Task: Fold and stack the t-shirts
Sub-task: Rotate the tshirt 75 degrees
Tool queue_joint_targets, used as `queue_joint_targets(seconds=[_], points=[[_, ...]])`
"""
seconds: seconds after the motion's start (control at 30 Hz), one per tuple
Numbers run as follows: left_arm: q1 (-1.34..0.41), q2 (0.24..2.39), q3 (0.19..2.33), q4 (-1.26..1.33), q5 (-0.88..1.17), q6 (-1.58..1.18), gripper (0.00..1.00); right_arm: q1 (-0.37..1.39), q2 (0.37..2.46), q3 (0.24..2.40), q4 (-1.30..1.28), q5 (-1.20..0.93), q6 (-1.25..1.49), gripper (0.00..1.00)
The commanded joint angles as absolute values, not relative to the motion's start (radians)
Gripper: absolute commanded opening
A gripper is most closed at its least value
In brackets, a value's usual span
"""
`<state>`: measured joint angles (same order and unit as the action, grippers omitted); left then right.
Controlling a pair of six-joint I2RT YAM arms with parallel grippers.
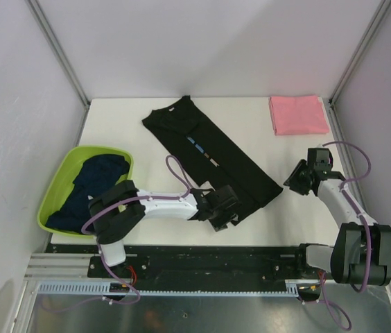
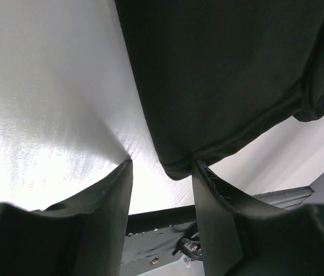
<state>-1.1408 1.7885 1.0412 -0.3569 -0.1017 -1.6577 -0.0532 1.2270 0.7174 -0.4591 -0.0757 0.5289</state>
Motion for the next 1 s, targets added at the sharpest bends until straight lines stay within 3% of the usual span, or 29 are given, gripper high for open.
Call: queue_joint_targets(seconds=[0.0, 0.4, 0.77, 0.97], points=[[-1.159, 1.811, 1.081, -0.354, -0.159, -1.723, 0.50, -0.060, 1.194, 0.747, -0.473, -0.072, 0.515, 0.35], [-1.169, 1.850, 1.081, -0.358, -0.176, -1.754, 0.35, -0.060, 1.178, 0.746, -0.483, -0.085, 0.518, 0.34], [-1.169, 1.851, 1.090, -0.397, -0.175, -1.686, 0.03, -0.054, 1.168, 0.747, -0.495, -0.086, 0.516, 0.34], [-1.168, 1.756, 0.998, -0.450, -0.165, -1.648, 0.00, -0.018, 1.136, 0.731, -0.503, -0.084, 0.528, 0.34]])
